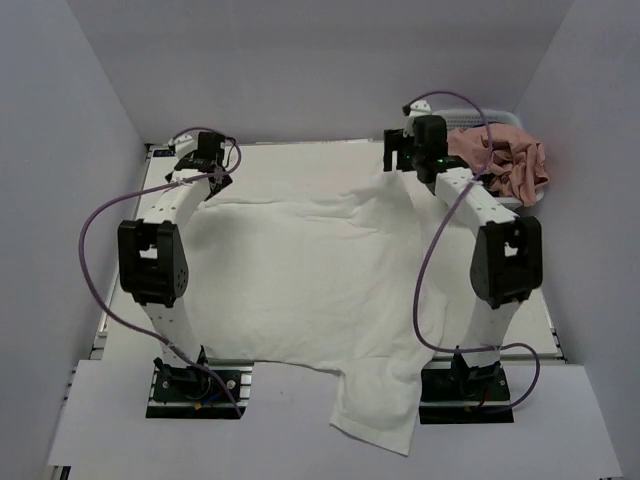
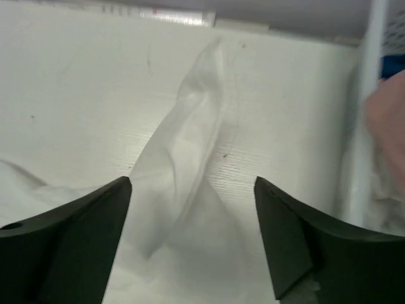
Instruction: Fold and stack the t-shirts
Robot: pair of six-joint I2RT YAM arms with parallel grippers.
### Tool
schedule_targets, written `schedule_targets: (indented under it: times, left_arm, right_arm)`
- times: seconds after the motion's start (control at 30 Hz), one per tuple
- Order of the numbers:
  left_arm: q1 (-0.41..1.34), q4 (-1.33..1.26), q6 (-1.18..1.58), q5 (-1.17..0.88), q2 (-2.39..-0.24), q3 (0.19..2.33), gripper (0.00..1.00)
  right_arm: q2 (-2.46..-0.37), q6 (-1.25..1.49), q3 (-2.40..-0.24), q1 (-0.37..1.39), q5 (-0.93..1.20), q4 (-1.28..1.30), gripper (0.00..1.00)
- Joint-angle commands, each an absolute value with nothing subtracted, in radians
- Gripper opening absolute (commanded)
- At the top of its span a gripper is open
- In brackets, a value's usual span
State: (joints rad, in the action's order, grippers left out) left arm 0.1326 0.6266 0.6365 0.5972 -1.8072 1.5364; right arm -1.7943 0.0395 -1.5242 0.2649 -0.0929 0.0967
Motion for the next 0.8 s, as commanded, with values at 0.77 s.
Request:
schedule_targets:
  times: [0.77]
  left_arm:
    - [0.095,0.52,0.569,0.344,-1.972,1.468,1.0]
  right_arm:
    - [-1.976,0.296,-1.373,0.321,-0.123,0.311,0.9]
